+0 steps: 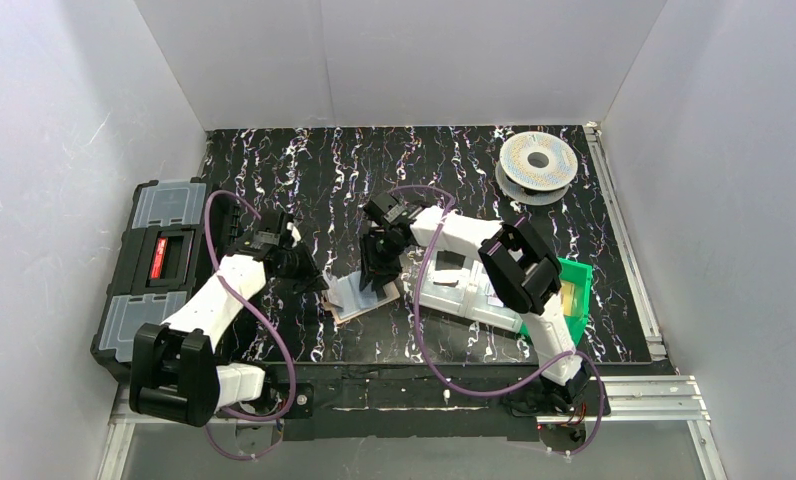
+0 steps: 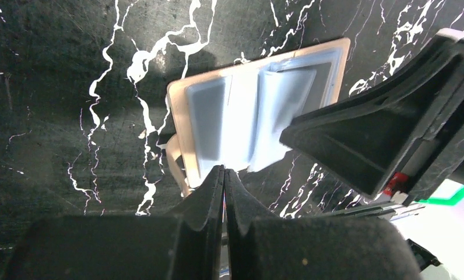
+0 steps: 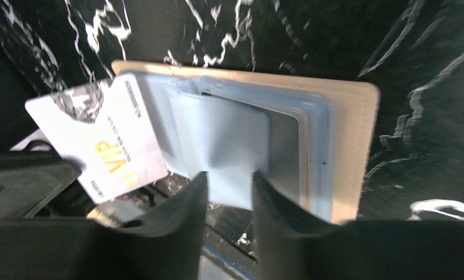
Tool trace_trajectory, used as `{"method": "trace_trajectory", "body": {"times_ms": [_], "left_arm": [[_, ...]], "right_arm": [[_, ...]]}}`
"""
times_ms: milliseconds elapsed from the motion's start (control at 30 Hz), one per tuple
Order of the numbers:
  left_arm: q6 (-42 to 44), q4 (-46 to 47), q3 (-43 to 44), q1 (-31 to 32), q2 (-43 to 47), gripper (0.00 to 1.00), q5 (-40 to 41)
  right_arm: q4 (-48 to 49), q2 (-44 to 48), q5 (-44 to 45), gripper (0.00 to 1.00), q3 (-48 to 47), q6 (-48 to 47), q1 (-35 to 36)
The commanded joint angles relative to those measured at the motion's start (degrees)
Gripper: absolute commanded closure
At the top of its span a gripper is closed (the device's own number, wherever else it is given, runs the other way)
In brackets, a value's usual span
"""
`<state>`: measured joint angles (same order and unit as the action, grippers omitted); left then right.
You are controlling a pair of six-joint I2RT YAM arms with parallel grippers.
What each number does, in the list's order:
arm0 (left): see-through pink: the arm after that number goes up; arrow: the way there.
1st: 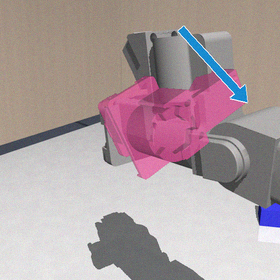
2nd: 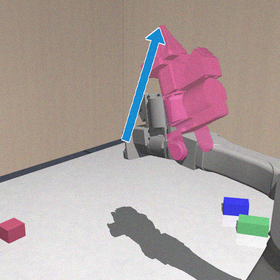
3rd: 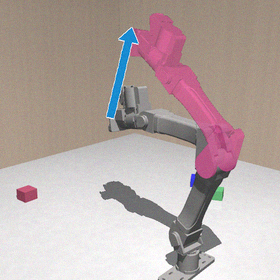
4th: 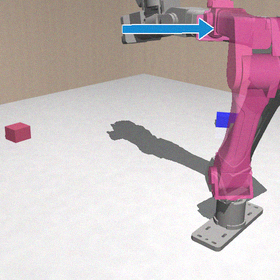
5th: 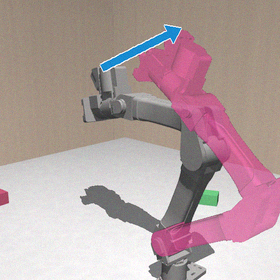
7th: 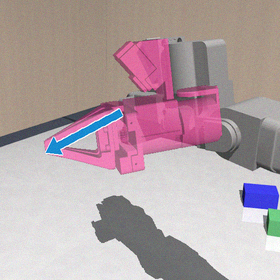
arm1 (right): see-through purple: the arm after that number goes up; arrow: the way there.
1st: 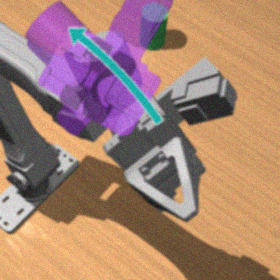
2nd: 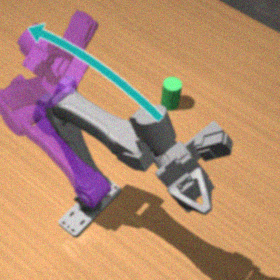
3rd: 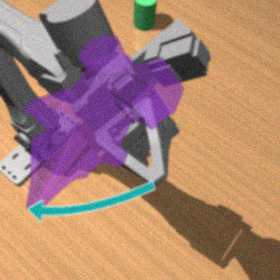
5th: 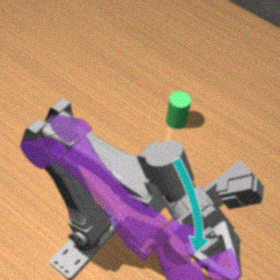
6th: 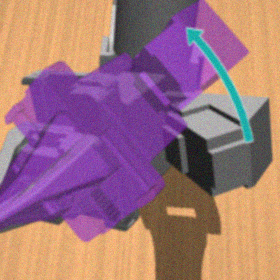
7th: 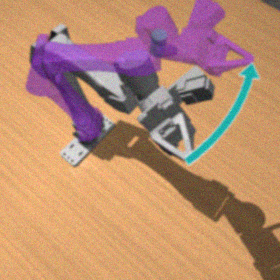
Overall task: Take the credit cards out of the card holder
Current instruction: Remove the credit card from the card holder, then place the credit card in the storage box.
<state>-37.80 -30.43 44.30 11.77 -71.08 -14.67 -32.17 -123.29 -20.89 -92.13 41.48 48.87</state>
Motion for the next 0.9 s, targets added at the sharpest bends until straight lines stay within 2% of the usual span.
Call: {"method": "trace_trajectory", "body": {"times_ms": [0, 300, 533, 667, 867], "left_arm": [[1.6, -3.5, 4.7, -0.3, 2.8, 1.0, -1.9], [-1.9, -2.0, 12.0, -0.4, 4.1, 1.0, -9.9], [-12.9, 10.8, 10.1, -0.6, 5.9, 1.0, -20.4], [-20.3, 20.0, 8.2, -0.7, 6.0, 1.0, -24.9], [-24.5, 25.0, 7.5, -0.6, 3.6, 1.0, -28.2]], "right_arm": [[-2.8, 5.8, 3.9, 0.43, -5.1, -1.6, -1.4], [10.3, 19.6, -4.4, 0.03, 5.8, 4.5, -8.1], [34.7, 26.6, -17.1, 0.02, 22.0, 17.0, -13.2], [44.5, 27.2, -20.7, 0.02, 26.2, 23.9, -14.6], [59.6, 26.6, -23.8, 0.13, 30.8, 34.7, -15.8]]}}
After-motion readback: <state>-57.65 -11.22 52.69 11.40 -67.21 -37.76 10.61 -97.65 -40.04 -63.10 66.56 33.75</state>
